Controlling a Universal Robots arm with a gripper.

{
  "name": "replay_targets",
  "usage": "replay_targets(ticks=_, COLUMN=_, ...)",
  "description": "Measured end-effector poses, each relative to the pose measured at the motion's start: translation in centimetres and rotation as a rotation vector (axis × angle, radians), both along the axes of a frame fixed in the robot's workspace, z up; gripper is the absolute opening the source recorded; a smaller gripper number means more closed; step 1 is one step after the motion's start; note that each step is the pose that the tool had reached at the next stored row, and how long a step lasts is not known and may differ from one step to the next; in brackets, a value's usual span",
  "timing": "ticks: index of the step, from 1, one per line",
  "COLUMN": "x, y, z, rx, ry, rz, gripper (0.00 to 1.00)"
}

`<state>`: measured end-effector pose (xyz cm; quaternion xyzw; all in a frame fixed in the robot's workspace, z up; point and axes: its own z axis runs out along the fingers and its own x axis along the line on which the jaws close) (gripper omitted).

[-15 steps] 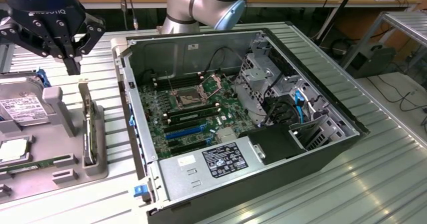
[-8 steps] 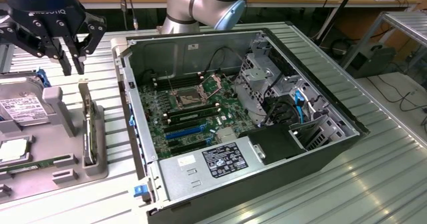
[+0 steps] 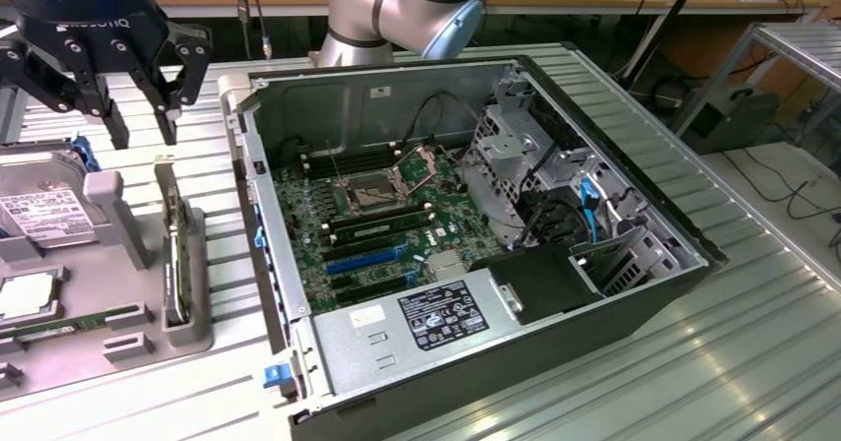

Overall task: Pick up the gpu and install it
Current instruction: 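Pick up the gpu and move the gpu toward the slot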

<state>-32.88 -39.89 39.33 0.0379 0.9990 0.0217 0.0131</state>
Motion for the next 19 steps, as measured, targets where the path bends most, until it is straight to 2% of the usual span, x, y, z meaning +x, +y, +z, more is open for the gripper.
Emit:
replay_targets(ticks=6, x=0.0, y=0.00, z=-0.03, rx=0.0000, ry=0.0000, rz=0.000, gripper=0.42)
replay_targets(ticks=19, x=0.0, y=0.00, z=-1.20, rx=0.0000, ry=0.0000, rz=0.000, gripper=0.42)
